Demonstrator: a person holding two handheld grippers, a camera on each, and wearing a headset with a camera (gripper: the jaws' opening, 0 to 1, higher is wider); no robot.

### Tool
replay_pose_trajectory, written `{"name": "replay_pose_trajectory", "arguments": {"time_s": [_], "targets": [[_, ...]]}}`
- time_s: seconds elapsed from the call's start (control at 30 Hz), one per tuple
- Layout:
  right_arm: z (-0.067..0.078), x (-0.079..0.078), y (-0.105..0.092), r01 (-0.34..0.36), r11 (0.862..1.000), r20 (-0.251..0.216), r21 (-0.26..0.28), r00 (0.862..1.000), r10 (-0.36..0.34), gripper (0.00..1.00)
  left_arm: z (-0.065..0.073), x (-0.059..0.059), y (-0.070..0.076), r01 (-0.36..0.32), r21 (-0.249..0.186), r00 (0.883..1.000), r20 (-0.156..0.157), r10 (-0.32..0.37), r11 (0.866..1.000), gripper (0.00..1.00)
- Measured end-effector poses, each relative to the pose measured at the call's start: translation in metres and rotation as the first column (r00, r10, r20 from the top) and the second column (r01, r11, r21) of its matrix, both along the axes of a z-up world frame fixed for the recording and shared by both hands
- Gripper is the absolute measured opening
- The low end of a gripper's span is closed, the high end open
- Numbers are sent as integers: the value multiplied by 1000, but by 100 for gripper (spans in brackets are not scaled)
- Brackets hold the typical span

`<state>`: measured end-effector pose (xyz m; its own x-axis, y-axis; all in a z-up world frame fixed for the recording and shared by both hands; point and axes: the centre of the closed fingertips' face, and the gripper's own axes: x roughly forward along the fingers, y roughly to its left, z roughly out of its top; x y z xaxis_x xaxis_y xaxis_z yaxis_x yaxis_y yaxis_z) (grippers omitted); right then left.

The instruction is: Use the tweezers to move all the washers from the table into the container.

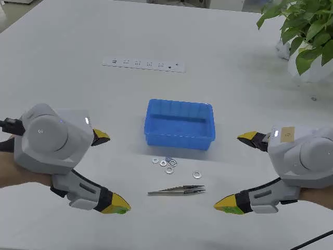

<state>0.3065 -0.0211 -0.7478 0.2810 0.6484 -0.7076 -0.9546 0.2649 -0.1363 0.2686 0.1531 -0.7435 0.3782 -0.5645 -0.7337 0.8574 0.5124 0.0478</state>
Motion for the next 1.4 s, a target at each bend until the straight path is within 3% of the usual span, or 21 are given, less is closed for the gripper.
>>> {"name": "replay_pose_trajectory", "arguments": {"time_s": [0.33, 0.93, 1.4], "targets": [[-1, 2, -3, 17, 1000, -8, 8, 1000, -17, 94, 1, 1, 1, -20, 2, 1000, 9, 20, 1000, 95], [-7, 1, -8, 13, 1000, -28, 3, 1000, -13, 94, -6, -4, 6, -33, 36, 999, -11, 34, 999, 95], [-7, -1, -1, 11, 1000, -29, 2, 1000, -11, 94, -5, 3, 2, -24, 38, 1000, -7, 24, 999, 97]]}}
